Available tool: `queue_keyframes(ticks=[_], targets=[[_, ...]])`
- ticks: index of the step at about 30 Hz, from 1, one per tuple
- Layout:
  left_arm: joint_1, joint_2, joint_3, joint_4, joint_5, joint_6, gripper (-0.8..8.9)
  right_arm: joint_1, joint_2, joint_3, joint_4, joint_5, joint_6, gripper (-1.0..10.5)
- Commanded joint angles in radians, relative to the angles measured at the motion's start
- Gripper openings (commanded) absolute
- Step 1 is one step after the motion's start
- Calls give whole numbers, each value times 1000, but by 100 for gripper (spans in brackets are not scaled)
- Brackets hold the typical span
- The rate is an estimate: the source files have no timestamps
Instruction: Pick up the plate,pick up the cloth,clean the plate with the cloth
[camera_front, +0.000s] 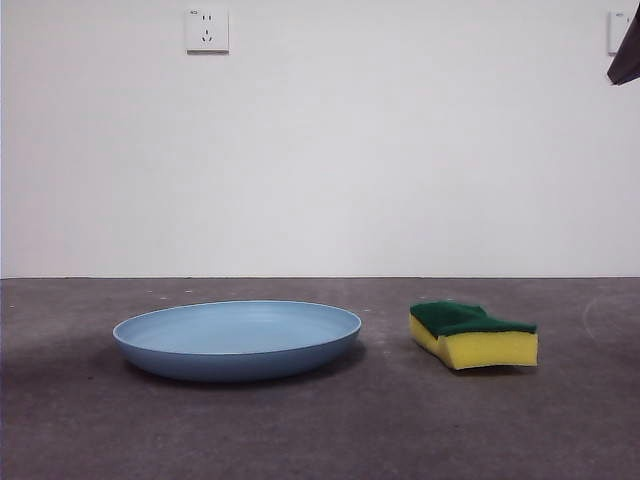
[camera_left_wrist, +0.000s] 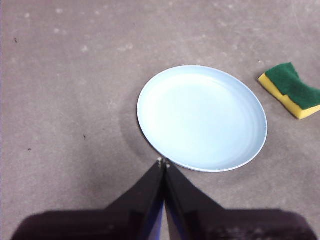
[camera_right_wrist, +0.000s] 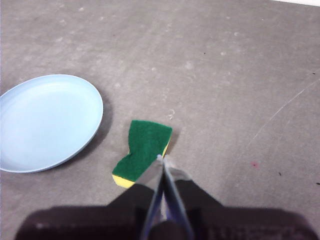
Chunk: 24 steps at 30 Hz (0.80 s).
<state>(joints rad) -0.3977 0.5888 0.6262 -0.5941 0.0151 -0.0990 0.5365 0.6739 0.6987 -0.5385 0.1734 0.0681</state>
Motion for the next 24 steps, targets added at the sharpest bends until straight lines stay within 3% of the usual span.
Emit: queue_keyframes(ticks=[1,13,20,24], targets=[[-3,5,-5,1,5,-10,-3,1,-1,-6,5,2,13,2],[36,-66,-6,21,-40,52,-3,1,-1,-6,5,2,13,2],[161,-204,-127,379,-31,71,-3,1,-1,-6,5,2,13,2],[220,-300,-262,509,-10,74,-3,1,-1,-6,5,2,13,2]])
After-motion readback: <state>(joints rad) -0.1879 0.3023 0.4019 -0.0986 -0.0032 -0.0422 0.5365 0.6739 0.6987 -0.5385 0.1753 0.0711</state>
